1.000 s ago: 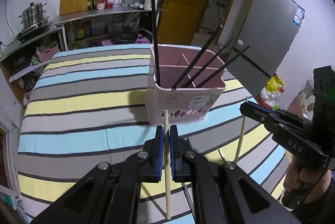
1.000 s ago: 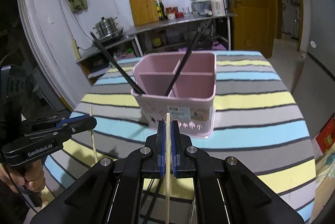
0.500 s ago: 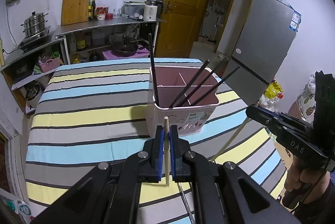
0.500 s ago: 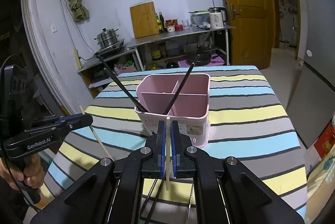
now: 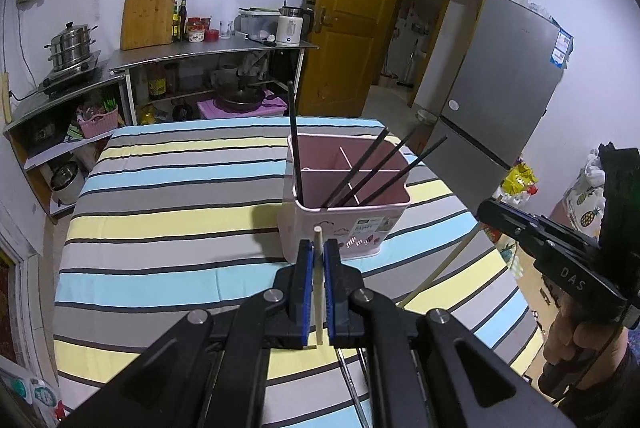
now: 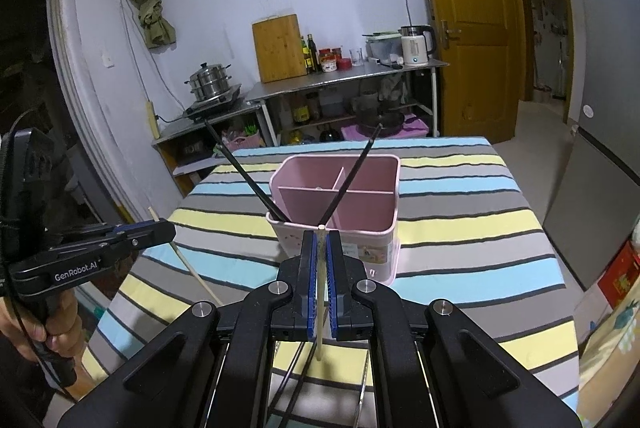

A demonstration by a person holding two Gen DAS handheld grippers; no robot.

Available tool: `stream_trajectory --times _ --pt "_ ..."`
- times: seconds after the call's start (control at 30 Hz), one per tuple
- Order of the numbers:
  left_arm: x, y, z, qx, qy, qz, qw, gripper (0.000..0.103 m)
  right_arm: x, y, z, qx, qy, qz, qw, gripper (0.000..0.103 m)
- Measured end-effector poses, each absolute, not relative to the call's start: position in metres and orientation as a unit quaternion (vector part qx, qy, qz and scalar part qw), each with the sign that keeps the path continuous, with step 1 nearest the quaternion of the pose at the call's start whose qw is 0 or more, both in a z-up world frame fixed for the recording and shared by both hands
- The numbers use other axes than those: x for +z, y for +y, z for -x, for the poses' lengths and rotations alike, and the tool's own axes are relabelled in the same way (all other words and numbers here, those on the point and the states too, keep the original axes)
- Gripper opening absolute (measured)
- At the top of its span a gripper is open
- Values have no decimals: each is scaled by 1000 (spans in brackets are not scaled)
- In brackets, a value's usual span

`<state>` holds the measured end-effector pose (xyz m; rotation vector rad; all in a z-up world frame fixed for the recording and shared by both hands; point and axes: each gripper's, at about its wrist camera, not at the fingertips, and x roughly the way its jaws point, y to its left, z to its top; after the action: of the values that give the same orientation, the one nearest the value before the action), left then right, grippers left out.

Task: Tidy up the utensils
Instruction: 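Lift the wooden chopsticks with both tools and carry them over the pink basket, then lower the wooden chopsticks into the pink basket and open both tools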

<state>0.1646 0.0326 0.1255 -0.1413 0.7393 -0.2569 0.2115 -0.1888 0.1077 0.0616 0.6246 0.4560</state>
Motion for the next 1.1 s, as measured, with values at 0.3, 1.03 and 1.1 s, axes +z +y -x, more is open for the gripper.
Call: stream_trajectory --times 0.3,1.03,1.1 --pt "145 38 -168 -125 349 67 926 6 128 -187 -211 230 285 -24 930 5" --pt "217 48 -219 -128 295 61 945 6 188 -161 -249 234 227 -17 945 4" --pt "222 48 -224 -129 290 61 946 6 191 -161 -254 232 224 -19 946 4"
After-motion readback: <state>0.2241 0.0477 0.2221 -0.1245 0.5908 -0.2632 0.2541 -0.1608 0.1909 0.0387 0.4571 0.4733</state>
